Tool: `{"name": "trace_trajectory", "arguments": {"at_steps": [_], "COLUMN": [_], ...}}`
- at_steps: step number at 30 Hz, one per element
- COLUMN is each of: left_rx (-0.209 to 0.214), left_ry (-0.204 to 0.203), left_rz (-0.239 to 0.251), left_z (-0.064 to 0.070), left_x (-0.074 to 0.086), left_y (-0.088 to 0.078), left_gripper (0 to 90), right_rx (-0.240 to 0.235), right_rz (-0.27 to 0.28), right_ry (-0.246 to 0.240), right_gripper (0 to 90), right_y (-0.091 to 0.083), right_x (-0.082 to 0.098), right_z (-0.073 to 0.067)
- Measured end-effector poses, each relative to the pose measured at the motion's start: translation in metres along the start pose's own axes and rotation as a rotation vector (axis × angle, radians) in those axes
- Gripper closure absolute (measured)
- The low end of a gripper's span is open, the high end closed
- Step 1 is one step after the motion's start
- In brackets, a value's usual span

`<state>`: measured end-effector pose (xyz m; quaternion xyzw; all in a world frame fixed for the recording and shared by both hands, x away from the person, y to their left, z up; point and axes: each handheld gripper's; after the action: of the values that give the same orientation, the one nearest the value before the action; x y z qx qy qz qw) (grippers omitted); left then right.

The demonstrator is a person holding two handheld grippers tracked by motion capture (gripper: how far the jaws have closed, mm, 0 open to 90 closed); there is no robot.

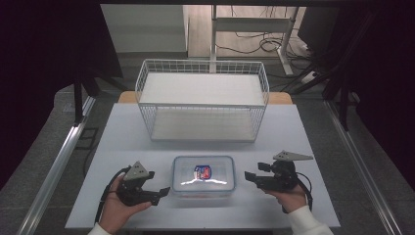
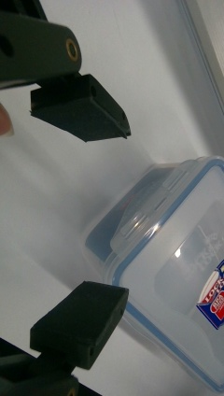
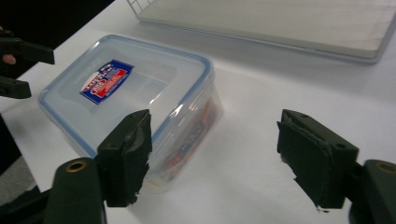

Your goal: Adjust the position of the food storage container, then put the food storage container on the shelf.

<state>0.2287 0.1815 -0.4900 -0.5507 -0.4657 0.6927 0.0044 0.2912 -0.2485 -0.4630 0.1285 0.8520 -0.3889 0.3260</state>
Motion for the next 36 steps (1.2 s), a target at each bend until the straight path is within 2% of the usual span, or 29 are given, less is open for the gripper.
{"name": "trace_trajectory", "arguments": {"at_steps": [6, 16, 25, 29, 36], "left_rx": [0.006, 0.018, 0.03, 0.05, 0.14], "left_ry": [-0.002, -0.072, -0.101, -0.152, -0.251], "left_rz": [0.029, 0.058, 0.067, 0.092, 0.097], "left_z": [0.001, -0.004, -0.011, -0.017, -0.031], "left_x": [-0.003, -0.005, -0.009, -0.013, -0.021], "left_y": [-0.003, -0.005, -0.005, -0.003, 0.013], "left_gripper": [17.7, 14.5, 14.3, 12.4, 10.4], "right_rx": [-0.028, -0.039, -0.06, -0.068, -0.083], "right_rz": [0.004, -0.008, -0.003, -0.008, -0.023], "right_ry": [0.016, -0.005, -0.012, -0.011, -0.009], "right_gripper": [23.7, 23.3, 23.0, 22.2, 21.7], "right_y": [0.002, 0.005, 0.008, 0.011, 0.018], "right_x": [0.001, 0.002, 0.0, -0.001, -0.002], "right_z": [-0.002, -0.004, -0.009, -0.01, -0.01]}}
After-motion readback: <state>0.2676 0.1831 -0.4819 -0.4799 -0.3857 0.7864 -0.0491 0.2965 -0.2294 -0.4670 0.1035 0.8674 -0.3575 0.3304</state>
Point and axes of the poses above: each handheld gripper's, and its own axes: y roughly forward along the jaws, x roughly out of its underside, z roughly to its right, and after that the axes turned 15 degrees about y, right-handed
